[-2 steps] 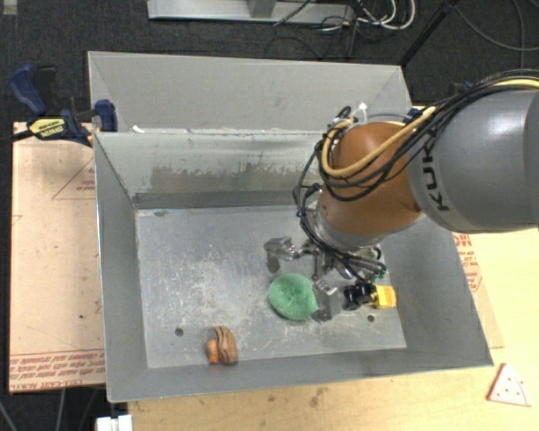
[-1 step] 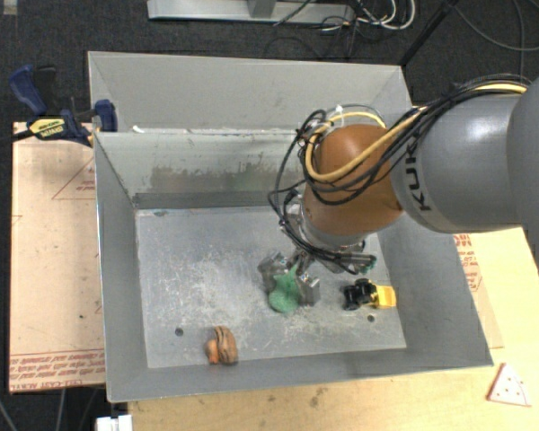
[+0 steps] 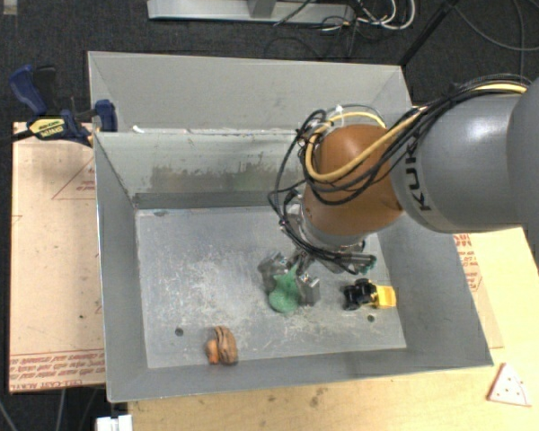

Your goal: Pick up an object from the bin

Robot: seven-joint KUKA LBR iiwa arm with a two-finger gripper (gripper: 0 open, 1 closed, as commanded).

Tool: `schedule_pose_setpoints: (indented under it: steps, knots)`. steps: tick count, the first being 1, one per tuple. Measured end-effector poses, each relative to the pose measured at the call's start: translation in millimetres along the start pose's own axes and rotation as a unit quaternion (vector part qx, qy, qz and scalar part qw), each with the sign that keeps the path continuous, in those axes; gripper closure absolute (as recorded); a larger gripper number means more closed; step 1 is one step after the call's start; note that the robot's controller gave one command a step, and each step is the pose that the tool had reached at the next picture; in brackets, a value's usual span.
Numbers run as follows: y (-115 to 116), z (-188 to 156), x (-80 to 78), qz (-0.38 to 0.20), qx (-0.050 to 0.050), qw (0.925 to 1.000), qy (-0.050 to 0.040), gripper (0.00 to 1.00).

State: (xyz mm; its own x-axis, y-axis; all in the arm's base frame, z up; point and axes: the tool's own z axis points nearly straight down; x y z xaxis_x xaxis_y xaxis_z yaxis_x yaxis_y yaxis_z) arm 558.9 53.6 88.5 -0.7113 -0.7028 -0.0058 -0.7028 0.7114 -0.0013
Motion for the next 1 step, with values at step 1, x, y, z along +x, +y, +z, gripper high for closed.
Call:
schedule_pose_setpoints:
  steps: [1]
  knots:
    - [5.2,-159.5,-36.8,-0.009,0.001,1.0,-0.0008,1.0]
